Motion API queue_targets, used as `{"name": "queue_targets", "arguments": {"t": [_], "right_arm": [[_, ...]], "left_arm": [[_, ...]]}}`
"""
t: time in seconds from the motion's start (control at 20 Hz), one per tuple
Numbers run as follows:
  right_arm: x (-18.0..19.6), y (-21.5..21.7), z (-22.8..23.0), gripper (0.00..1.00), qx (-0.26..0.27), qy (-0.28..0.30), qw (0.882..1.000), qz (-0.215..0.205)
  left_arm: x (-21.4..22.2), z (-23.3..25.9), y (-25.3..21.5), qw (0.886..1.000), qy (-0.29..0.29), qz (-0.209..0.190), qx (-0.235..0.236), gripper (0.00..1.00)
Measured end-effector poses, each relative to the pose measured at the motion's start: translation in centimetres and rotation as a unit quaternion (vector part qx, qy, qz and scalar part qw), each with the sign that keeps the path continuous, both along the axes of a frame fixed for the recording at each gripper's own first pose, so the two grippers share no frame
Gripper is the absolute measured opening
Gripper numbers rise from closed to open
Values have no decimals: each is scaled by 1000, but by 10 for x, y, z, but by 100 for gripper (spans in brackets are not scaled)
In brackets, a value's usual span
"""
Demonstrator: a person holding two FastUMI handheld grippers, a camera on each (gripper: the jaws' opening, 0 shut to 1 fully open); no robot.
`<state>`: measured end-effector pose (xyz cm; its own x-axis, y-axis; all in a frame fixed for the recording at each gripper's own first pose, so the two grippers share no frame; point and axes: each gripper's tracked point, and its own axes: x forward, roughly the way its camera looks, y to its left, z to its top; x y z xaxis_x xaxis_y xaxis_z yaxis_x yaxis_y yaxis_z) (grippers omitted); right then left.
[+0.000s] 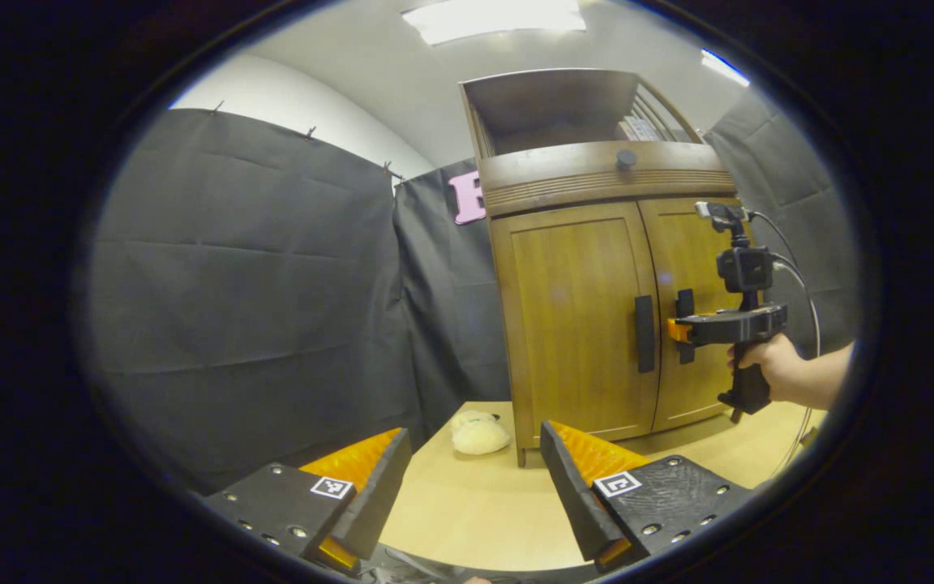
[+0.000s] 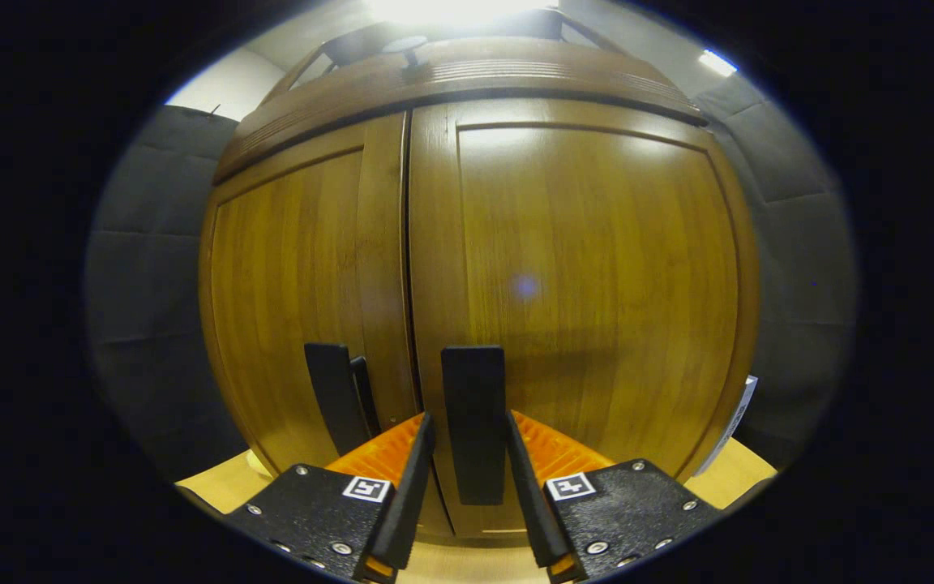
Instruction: Open the right door of the double-door shoe cabinet with the right hand, and open the left door with the left hand.
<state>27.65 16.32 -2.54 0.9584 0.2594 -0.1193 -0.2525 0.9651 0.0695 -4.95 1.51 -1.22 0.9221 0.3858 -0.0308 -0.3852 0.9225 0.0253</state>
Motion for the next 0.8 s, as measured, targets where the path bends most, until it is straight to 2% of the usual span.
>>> {"name": "queue_targets", "arguments": {"t": [0.05, 0.1, 0.2, 0.3, 0.8], "right_arm": [[4, -6, -1, 52, -3, 0, 1000, -16], [3, -4, 0, 39, 6, 1, 1000, -20], [3, -4, -1, 29, 9, 4, 1000, -21], [0, -5, -1, 25, 6, 6, 1000, -18], [-14, -8, 23, 22, 12, -5, 1000, 16]], "left_arm": [[0, 0, 0, 1000, 1, 0, 0, 92], [0, 0, 0, 1000, 1, 0, 0, 92], [1, -1, -1, 1000, 1, -4, -4, 92], [1, 0, -1, 1000, 0, -10, -6, 92], [7, 3, -5, 999, -11, -48, 0, 92]]}}
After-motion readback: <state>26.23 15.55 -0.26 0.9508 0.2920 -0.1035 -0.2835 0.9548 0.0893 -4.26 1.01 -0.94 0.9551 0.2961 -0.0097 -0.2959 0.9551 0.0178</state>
